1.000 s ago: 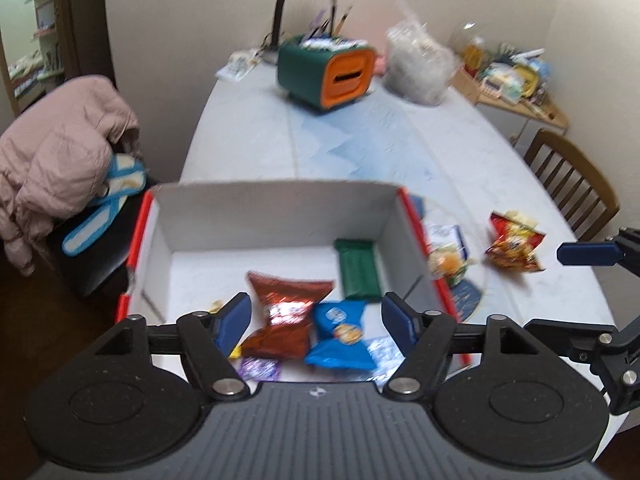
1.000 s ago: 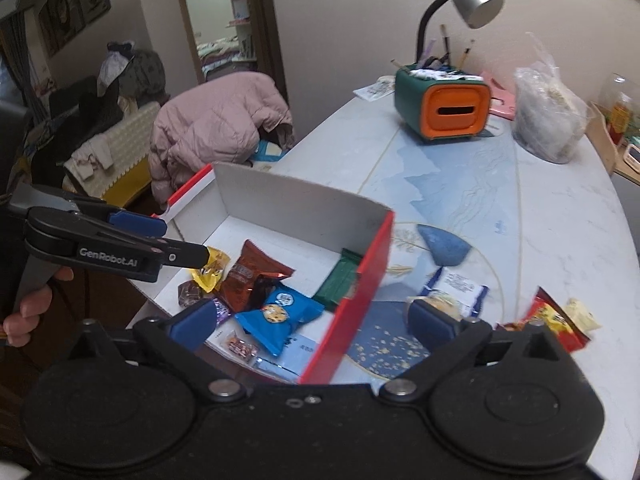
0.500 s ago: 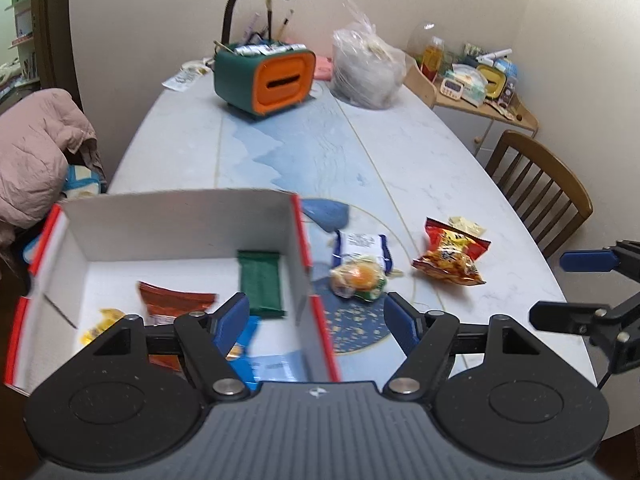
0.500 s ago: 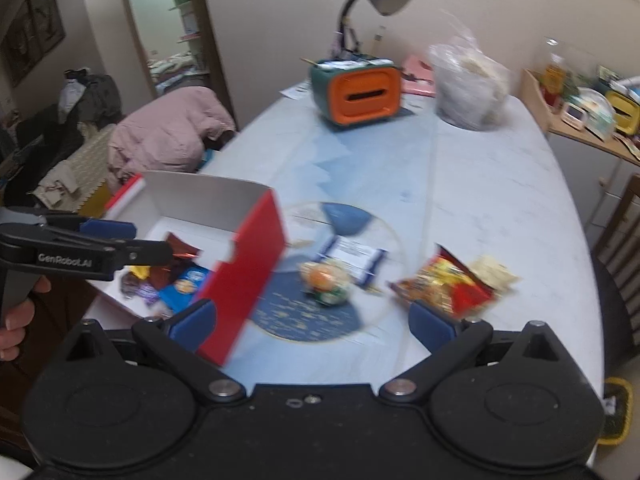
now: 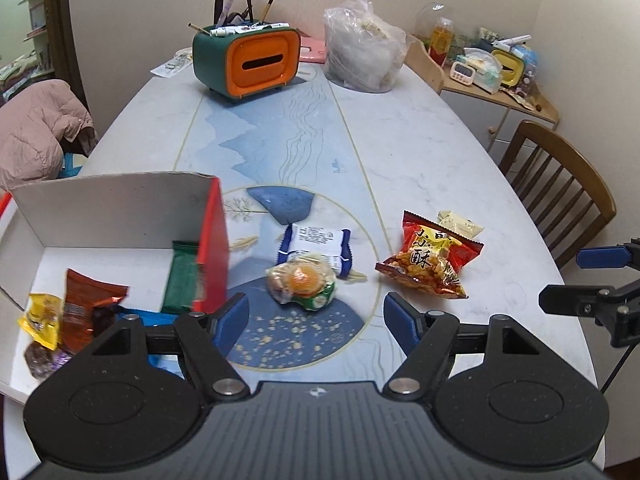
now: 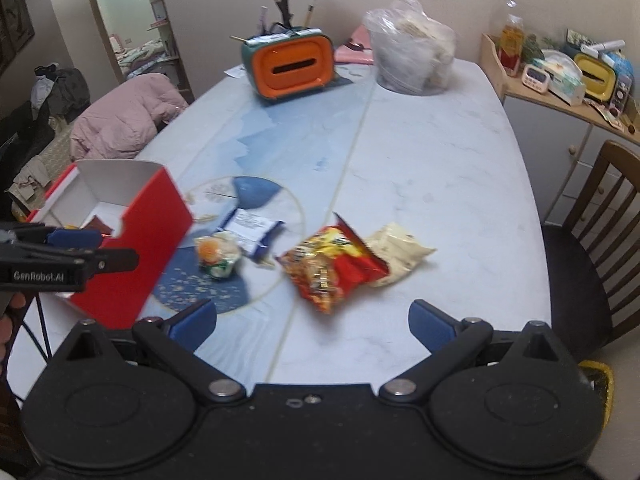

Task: Organize snacks
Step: 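Withdraw both open tools from the box toward the snack pile, then grasp the red-yellow Wangwang chip bag with the right tool while the left tool grasps the egg-yolk pastry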

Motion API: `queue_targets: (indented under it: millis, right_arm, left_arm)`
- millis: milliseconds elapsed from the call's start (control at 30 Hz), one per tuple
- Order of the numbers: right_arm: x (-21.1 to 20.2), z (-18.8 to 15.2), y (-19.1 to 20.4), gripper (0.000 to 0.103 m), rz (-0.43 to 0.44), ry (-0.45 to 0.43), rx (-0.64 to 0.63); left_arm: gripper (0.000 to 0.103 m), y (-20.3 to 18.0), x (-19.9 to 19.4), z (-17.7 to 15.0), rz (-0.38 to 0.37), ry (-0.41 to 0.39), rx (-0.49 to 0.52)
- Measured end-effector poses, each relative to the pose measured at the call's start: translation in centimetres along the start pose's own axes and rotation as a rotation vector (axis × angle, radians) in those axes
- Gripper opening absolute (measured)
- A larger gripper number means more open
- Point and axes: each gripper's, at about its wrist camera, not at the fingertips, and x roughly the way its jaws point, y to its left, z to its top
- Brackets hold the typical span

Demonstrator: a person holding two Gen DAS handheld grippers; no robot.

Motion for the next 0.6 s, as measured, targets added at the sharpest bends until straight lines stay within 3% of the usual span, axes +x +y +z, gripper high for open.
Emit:
queue_targets:
  millis: [300,600]
  right_arm:
    - [3.0,1.2,-4.4,0.102,0.025,0.035,0.074]
    - [7.2,3.1,-6.8,0.102,0.057,0.093,0.252]
  left_arm:
    - [0.074,-2.6,4.4,1.0,0.083,0.037,-0.059]
    - [0.074,-3.6,8.3,2.0,0.164,0.086,-0.133]
